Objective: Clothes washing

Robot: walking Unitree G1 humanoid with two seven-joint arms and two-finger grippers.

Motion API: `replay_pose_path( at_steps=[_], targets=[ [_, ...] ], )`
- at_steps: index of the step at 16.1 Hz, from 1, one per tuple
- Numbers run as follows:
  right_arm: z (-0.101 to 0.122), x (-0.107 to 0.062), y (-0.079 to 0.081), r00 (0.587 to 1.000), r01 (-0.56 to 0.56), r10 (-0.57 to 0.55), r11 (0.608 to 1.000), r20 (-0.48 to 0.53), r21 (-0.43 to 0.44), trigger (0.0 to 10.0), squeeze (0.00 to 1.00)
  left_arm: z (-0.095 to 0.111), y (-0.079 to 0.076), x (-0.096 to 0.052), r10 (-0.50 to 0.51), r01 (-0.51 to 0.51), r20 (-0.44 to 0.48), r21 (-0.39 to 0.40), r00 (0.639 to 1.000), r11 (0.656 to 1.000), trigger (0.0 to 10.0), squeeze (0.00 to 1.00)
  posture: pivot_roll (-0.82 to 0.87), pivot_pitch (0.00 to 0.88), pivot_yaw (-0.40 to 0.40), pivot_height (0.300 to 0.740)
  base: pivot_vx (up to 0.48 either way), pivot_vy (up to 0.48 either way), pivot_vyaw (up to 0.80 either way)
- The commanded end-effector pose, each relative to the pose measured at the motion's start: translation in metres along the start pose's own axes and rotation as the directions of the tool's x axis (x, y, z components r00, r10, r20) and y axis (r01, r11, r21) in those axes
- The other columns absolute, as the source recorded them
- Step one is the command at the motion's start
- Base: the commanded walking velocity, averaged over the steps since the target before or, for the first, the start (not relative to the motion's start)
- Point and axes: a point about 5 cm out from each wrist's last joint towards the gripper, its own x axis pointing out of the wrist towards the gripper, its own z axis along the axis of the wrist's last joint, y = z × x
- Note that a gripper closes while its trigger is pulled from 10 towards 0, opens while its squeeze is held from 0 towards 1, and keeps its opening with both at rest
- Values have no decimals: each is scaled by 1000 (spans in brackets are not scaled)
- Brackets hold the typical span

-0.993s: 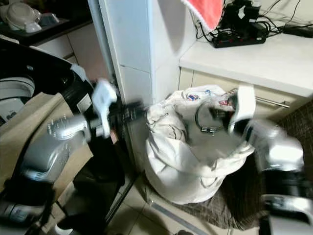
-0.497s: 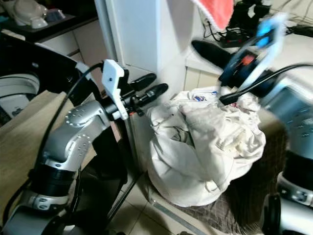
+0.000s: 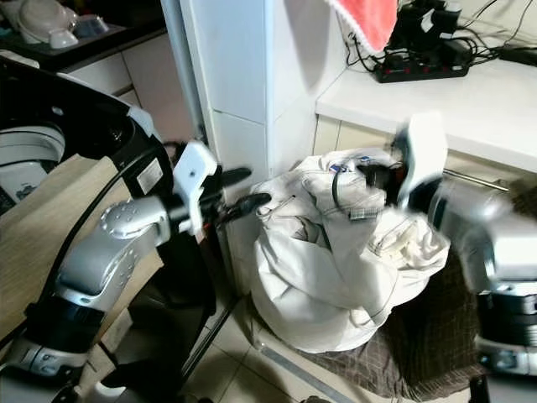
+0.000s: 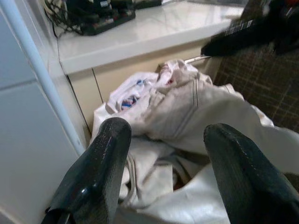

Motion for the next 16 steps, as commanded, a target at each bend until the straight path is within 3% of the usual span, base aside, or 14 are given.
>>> replay_pose_path(
  at_steps=[1,6,11,16],
  targets=[
    [-3,4,1,1000,-3,3,1000,0,-9,10000,1000,1,0,0,-7,7,-21,18,1000,1000,10000,0,-164,0,73,740,0,0,0],
    [-22,19,-4,994,54,-50,998,-99,38,10000,1000,-4,-5,-8,-91,92,-75,12,993,996,10000,0,-159,0,75,740,0,0,0],
    [-25,24,-11,979,141,-146,989,-144,-44,10000,1000,-5,-8,-10,-111,112,-85,8,990,994,10000,0,-155,0,78,740,0,0,0],
    [-29,25,-24,948,267,-267,964,-174,-23,10000,1000,-6,-10,-12,-119,120,-89,5,989,993,10000,0,-153,0,75,740,0,0,0]
  ],
)
